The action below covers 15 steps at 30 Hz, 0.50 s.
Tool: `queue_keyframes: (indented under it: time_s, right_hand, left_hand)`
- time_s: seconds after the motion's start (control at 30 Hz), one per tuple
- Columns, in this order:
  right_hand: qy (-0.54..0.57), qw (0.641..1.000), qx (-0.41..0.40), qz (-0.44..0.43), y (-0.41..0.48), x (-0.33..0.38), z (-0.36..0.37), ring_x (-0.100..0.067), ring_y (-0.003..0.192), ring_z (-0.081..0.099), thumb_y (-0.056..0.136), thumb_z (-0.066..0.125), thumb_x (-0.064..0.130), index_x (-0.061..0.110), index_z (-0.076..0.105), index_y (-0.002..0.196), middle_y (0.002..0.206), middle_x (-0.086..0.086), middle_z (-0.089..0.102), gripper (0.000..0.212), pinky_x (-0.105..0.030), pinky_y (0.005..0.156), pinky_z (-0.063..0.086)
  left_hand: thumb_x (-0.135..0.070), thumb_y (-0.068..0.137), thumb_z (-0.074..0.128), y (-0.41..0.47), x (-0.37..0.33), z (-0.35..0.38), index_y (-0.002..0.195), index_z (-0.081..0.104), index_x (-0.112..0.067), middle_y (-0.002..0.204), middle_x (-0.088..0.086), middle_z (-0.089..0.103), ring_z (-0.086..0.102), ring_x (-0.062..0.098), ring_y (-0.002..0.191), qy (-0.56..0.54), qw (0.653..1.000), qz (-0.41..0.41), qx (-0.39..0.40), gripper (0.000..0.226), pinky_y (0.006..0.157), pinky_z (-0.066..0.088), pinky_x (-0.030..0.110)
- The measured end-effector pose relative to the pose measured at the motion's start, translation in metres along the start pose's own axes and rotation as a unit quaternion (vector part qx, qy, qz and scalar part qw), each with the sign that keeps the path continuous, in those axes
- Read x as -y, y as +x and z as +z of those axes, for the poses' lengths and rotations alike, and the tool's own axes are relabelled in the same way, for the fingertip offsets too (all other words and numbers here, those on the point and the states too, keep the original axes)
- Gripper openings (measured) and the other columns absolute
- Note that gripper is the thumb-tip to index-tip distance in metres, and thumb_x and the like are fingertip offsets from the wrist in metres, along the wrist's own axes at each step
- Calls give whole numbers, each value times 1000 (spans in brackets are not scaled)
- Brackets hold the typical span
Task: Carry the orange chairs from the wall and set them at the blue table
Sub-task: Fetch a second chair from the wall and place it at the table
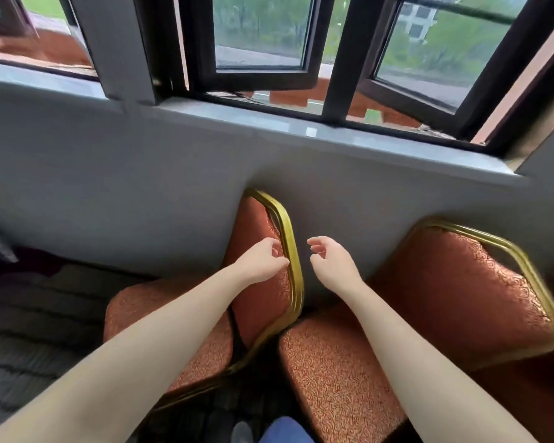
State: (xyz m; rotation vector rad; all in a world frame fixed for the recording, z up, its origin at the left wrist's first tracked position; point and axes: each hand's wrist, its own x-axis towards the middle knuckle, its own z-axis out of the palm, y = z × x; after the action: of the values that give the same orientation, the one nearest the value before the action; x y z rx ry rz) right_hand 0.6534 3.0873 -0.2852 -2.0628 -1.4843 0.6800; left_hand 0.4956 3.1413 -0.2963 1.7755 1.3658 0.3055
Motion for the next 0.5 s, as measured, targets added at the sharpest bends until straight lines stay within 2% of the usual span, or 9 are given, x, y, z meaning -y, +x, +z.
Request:
queue_keyframes:
  time_s: [0.2, 0.3, 0.5]
  right_hand:
    - [14, 998, 49, -24, 78, -4, 3, -14, 116, 56, 98, 48, 14, 22, 52, 133, 128, 2, 60, 36, -29, 94, 48]
    - [15, 995, 82, -46, 113, -1, 6, -14, 117, 56, 99, 44, 15, 22, 48, 137, 129, 2, 59, 39, -29, 94, 48]
    - [14, 984, 164, -72, 167, 1, 11, -16, 121, 54, 95, 40, 7, 26, 46, 141, 131, 2, 57, 50, -34, 98, 49]
  left_hand:
    - [-37, 91, 60, 56, -9, 5, 149, 30, -19, 149, 5, 40, 44, 22, 132, 8, 999, -47, -22, 67, 99, 43, 32]
    - [-46, 86, 63, 79, -10, 11, 148, 34, -16, 150, 7, 37, 33, 25, 139, 44, 995, -77, -54, 75, 108, 37, 41]
    - [-57, 74, 71, 107, -11, 26, 145, 35, -9, 157, 8, 20, 11, 26, 146, 61, 985, -140, -74, 93, 115, 28, 45]
